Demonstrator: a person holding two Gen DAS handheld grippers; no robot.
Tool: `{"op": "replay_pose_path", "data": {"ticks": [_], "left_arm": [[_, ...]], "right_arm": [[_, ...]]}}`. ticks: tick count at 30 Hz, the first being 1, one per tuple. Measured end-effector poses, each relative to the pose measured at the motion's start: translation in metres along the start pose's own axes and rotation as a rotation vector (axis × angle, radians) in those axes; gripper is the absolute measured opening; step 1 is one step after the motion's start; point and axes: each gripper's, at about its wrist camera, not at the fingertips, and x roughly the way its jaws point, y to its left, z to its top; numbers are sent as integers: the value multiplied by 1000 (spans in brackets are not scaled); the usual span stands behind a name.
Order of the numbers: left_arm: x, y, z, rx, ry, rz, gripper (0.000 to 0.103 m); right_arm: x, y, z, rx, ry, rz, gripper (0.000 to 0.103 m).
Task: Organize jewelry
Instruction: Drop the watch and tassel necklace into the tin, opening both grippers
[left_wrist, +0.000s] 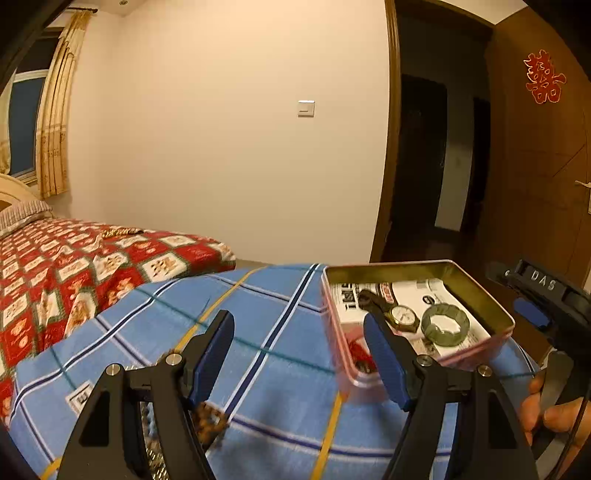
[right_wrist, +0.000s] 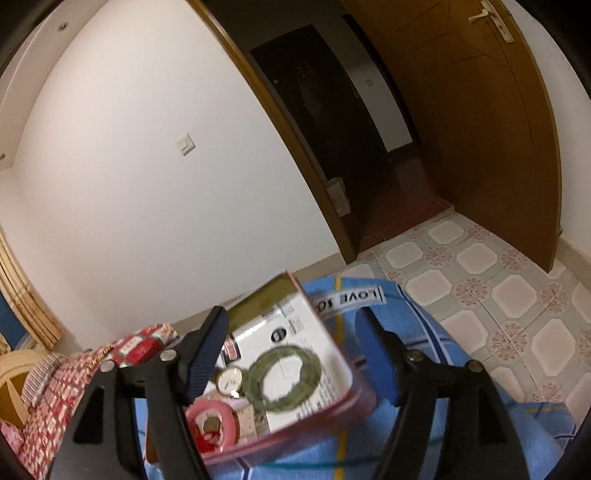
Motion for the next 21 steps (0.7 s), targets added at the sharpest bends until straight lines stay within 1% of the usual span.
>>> {"op": "replay_pose_path", "data": {"ticks": [5, 8, 12, 15, 17, 18, 21], "left_arm": [[-8, 2, -7, 3, 24, 7, 73], [-16, 4, -10, 2, 23, 12, 73], [-25, 8, -14, 4, 24, 11, 73], [-33, 12, -17, 2, 23, 15, 73], [-37, 16, -19, 0, 29, 18, 73], [-39, 18, -20, -2, 30, 18, 73], [-45, 22, -23, -3, 31, 21, 73]], "right_arm": [[-10, 9, -16, -41, 31, -30, 74], [-15, 14, -26, -74, 52, -45, 74], [-24, 23, -38, -130, 52, -50, 74], [-34, 32, -45, -178, 30, -27, 75], [-42, 40, -49, -219, -3, -16, 84], [-45, 43, -51, -239, -18, -12, 85], [-51, 55, -56, -296, -37, 3, 86]]}}
